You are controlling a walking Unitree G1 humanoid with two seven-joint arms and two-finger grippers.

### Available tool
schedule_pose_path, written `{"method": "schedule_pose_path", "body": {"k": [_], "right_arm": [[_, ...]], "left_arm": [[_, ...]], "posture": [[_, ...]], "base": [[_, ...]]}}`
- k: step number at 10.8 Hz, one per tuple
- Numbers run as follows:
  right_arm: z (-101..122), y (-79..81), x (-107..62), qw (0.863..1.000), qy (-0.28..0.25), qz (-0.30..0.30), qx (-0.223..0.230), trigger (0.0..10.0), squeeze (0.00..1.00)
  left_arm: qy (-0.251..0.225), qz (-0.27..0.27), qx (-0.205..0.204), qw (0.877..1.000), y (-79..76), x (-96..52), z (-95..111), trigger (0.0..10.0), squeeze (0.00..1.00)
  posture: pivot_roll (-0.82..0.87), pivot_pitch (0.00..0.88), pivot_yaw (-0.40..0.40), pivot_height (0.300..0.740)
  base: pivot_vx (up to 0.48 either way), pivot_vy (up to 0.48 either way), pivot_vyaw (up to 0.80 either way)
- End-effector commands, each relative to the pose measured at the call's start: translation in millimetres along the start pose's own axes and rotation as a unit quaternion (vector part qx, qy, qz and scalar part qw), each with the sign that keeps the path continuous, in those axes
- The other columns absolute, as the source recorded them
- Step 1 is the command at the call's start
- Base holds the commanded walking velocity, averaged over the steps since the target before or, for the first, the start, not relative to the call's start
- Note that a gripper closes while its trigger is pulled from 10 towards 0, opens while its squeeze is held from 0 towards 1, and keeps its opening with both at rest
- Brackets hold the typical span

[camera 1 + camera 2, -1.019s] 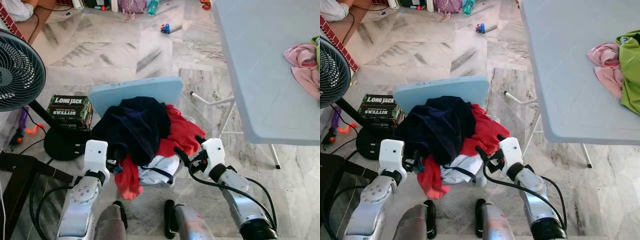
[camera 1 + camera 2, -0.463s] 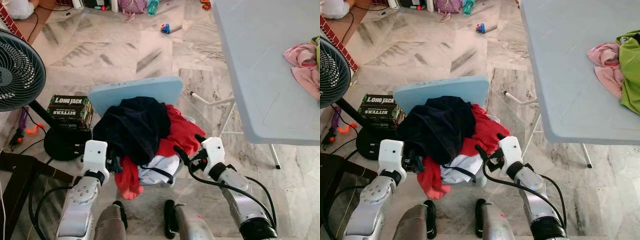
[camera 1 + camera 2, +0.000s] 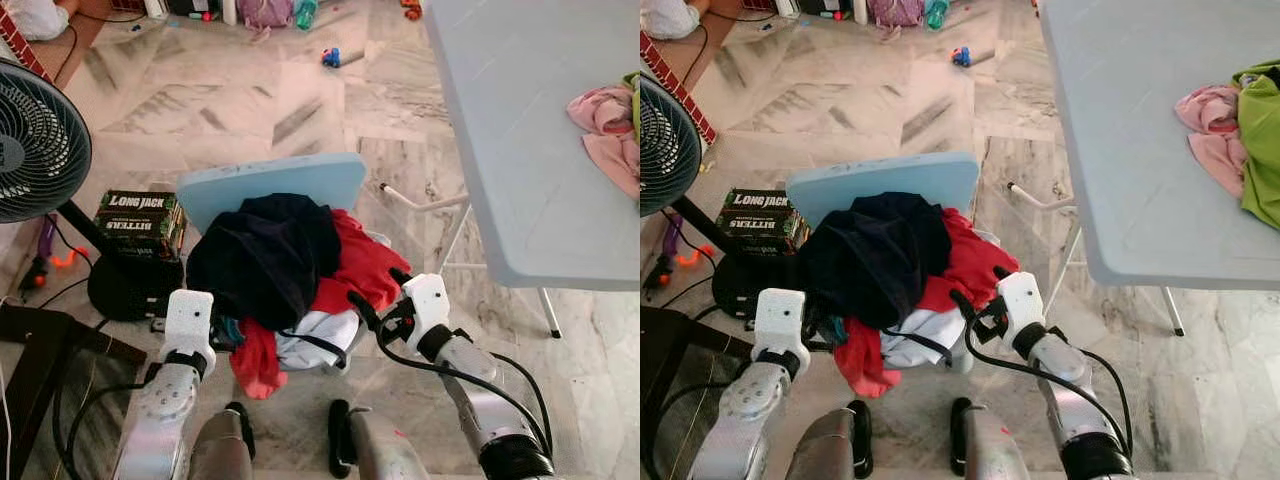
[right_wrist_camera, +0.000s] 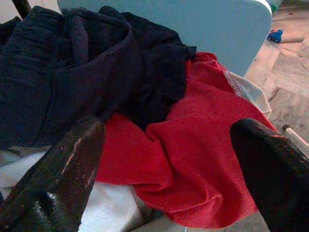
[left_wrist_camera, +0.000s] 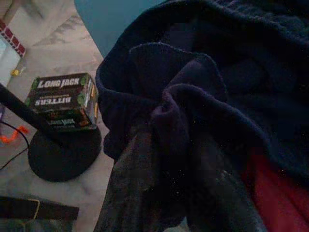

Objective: Hang hanger

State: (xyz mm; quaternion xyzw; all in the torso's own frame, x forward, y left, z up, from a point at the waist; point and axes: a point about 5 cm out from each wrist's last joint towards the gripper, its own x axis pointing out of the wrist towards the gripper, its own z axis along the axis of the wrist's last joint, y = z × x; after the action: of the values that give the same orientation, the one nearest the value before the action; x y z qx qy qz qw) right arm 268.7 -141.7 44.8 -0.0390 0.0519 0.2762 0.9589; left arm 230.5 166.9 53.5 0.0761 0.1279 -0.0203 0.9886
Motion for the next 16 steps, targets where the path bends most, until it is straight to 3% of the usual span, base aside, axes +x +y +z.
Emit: {"method": "schedule_pose_path", "body": {"k": [1,3,6,7,8,9,10,11,12,13,14,16], "right_arm": [[-4,-0.1,-3.0,1.000,0.009,0.001,-0.003,10.0,0.00],[-4,-0.3,-2.4,1.000,0.008,0.002,-0.003,10.0,0.00],[-3,0.8,-0.4,1.000,0.007,0.003,-0.003,10.0,0.00],[-3,1.1,0.0,1.000,0.007,0.002,-0.002,10.0,0.00],[-3,1.7,0.4,1.000,0.006,0.002,-0.002,10.0,0.00],[-3,2.6,1.0,1.000,0.005,0.002,-0.001,10.0,0.00],[-4,5.0,1.9,1.000,0.005,0.004,0.000,10.0,0.00],[-4,5.2,1.9,1.000,0.005,0.004,0.000,10.0,0.00],[-4,4.5,1.5,1.000,0.006,0.001,0.000,10.0,0.00],[-6,3.2,0.3,1.000,0.008,-0.001,0.000,10.0,0.00],[-6,4.3,-0.3,1.000,0.009,-0.001,0.000,10.0,0.00],[-6,5.7,1.7,1.000,0.008,0.002,0.000,10.0,0.00]], "left_arm": [[-0.003,0.004,0.009,1.000,0.7,-3.8,-1,0.0,0.00],[-0.050,0.020,0.063,0.997,4.5,-4.7,11,0.0,0.00],[-0.127,0.001,0.135,0.983,-4.4,-5.6,29,0.0,0.00],[-0.178,0.006,0.169,0.969,-5.4,-6.9,43,0.0,0.00],[-0.242,0.028,0.184,0.952,-2.8,-8.3,62,0.0,0.00],[-0.277,0.039,0.183,0.942,-1.4,-7.6,72,0.0,0.00],[-0.194,0.005,0.176,0.965,-6.0,6.0,46,0.0,0.00],[-0.115,-0.032,0.168,0.978,-14.1,11.0,23,3.1,0.00],[-0.109,-0.040,0.160,0.980,-17.6,9.3,19,6.9,0.00],[-0.104,-0.044,0.161,0.981,-20.0,7.7,17,10.0,0.40],[-0.106,-0.037,0.155,0.982,-17.8,6.1,15,10.0,1.00],[-0.098,-0.034,0.161,0.981,-15.8,6.3,14,10.0,1.00]], "posture": [[0.06,0.227,-0.081,0.740],[0.06,0.227,-0.081,0.740],[0.06,0.223,-0.078,0.740],[0.06,0.223,-0.075,0.740],[0.06,0.224,-0.075,0.740],[0.07,0.225,-0.075,0.740],[0.07,0.226,-0.073,0.740],[0.06,0.227,-0.070,0.740],[0.06,0.227,-0.070,0.740],[0.06,0.227,-0.070,0.740],[0.07,0.231,-0.069,0.740],[0.07,0.231,-0.071,0.740]], "base": [[0.000,0.000,0.00],[0.000,0.000,0.00],[0.000,0.000,0.00],[0.000,0.000,0.00],[0.000,0.000,0.00],[0.000,0.000,0.00],[0.000,0.000,0.00],[0.000,0.000,0.00],[0.000,0.000,0.00],[0.000,0.000,0.00],[0.000,0.000,0.00],[0.000,0.000,0.00]]}}
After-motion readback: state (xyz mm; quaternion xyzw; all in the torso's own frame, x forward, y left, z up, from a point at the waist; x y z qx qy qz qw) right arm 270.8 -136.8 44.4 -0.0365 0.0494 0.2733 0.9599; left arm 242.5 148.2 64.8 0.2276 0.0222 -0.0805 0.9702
